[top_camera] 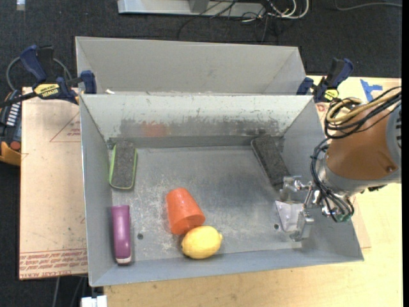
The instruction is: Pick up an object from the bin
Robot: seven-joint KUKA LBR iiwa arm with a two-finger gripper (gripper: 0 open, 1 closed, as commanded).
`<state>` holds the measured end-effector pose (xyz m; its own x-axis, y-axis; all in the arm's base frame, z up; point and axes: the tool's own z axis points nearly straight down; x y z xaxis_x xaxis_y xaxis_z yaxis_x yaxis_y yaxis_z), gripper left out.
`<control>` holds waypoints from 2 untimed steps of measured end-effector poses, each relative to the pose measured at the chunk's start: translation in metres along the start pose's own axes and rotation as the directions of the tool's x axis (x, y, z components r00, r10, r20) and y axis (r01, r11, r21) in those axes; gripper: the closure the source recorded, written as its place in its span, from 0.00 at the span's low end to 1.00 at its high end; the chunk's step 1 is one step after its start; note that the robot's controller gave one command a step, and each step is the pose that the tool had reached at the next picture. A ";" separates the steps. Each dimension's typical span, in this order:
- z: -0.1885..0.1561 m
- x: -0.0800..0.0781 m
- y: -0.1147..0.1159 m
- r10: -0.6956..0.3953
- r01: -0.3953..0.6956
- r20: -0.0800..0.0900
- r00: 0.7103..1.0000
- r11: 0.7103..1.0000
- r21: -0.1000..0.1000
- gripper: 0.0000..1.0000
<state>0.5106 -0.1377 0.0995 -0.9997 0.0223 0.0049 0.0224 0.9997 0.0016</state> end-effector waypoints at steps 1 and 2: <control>-0.023 -0.006 0.052 -0.002 0.002 0.007 1.000 1.000 0.001 1.00; -0.023 -0.006 0.052 -0.002 0.002 0.007 1.000 1.000 0.001 1.00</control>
Offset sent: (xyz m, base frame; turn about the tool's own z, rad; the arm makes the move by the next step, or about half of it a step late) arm 0.0000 0.0000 0.0000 0.0000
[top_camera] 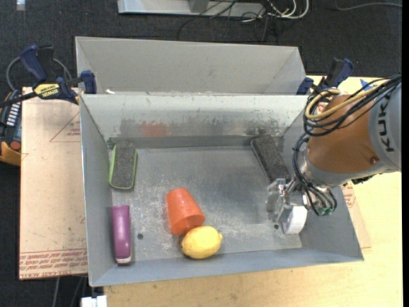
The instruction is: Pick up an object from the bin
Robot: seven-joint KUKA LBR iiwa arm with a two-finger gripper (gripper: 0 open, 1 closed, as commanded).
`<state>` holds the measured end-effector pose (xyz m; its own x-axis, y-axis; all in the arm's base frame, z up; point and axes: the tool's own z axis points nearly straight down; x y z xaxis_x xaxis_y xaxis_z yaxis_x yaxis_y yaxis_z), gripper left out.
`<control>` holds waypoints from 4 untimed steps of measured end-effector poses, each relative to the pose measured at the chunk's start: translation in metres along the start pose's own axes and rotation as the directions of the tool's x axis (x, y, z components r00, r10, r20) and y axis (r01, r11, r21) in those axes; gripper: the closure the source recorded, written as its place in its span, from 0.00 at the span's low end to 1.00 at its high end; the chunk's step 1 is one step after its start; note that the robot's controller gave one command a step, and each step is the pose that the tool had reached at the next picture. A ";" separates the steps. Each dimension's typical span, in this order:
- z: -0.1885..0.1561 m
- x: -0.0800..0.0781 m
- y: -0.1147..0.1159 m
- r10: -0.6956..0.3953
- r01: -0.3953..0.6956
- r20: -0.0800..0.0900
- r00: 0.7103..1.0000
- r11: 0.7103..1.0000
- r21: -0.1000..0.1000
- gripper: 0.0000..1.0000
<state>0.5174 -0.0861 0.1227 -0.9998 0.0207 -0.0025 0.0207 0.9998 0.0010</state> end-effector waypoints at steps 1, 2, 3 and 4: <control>-0.001 -0.001 -0.001 0.000 0.000 -0.002 1.000 1.000 -0.001 1.00; 0.046 0.032 0.026 0.042 -0.042 0.003 0.999 0.999 -0.001 1.00; 0.004 0.032 -0.017 0.080 -0.080 -0.001 0.997 0.997 -0.001 1.00; 0.004 0.032 -0.017 0.080 -0.080 -0.001 0.997 0.997 -0.001 1.00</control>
Offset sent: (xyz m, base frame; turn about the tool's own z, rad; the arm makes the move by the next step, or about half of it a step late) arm -0.0387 0.0328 -0.0527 0.0478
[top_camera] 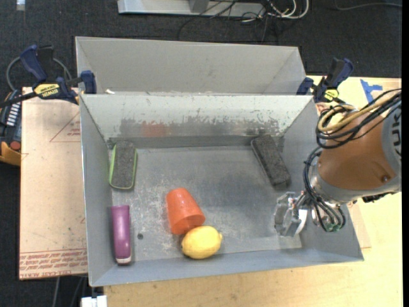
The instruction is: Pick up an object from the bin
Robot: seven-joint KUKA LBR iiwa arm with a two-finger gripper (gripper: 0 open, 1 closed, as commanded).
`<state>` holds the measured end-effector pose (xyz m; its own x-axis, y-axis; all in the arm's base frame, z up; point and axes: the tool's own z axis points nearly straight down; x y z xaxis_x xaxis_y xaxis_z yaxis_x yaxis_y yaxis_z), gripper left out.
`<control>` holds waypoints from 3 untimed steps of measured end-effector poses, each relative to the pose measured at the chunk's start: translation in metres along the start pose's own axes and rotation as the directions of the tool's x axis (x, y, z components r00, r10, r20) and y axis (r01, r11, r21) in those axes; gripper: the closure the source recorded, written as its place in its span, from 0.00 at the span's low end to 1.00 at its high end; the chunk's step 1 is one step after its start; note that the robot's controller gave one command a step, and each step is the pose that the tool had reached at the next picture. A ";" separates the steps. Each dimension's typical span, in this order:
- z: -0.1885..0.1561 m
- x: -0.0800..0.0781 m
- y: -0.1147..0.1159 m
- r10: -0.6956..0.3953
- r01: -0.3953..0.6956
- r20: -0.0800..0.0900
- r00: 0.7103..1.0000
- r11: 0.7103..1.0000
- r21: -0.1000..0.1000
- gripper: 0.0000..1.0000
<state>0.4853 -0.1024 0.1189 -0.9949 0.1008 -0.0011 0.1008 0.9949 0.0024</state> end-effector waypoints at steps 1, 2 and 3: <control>-0.003 -0.014 0.030 -0.155 0.155 0.004 0.988 0.988 -0.001 1.00; -0.036 0.000 -0.014 -0.110 0.110 0.004 0.994 0.994 0.001 1.00; -0.010 -0.051 -0.014 -0.170 0.170 0.009 0.985 0.985 -0.001 1.00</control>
Offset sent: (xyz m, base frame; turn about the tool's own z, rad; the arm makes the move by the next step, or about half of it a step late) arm -0.0013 -0.0115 0.0348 -0.1176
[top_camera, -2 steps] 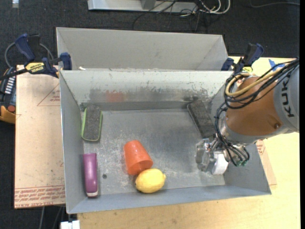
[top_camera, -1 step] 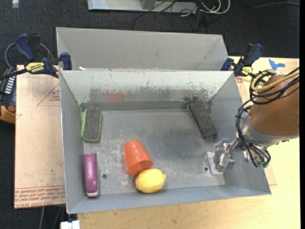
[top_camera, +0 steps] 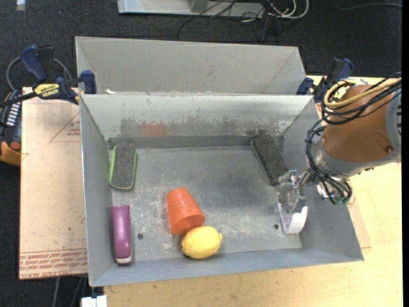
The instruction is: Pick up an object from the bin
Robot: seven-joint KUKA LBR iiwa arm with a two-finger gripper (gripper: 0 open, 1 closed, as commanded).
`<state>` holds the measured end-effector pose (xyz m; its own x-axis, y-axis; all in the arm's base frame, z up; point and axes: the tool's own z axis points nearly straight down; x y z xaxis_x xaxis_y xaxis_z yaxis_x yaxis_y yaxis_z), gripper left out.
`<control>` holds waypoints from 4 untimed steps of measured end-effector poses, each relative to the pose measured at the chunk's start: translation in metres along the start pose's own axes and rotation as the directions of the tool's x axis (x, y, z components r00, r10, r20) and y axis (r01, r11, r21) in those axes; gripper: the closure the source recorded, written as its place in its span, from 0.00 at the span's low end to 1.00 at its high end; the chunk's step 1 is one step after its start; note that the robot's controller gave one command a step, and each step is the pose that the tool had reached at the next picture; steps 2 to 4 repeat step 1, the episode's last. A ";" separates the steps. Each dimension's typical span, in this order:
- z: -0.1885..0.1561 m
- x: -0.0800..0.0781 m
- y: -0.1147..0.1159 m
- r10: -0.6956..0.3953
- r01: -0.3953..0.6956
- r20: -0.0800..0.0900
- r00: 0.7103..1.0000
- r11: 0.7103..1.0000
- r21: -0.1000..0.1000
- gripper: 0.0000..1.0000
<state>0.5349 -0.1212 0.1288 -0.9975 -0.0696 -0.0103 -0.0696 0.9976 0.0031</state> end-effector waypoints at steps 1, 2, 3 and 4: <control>-0.079 0.019 -0.002 0.012 -0.012 -0.001 1.000 1.000 0.003 1.00; -0.079 0.019 -0.002 0.012 -0.012 -0.001 1.000 1.000 0.003 1.00; -0.079 0.019 -0.002 0.012 -0.012 -0.001 1.000 1.000 0.003 1.00; -0.079 0.019 -0.002 0.012 -0.012 -0.001 1.000 1.000 0.003 1.00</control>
Offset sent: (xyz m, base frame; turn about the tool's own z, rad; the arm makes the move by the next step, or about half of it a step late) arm 0.0017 -0.0176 0.0161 -0.0213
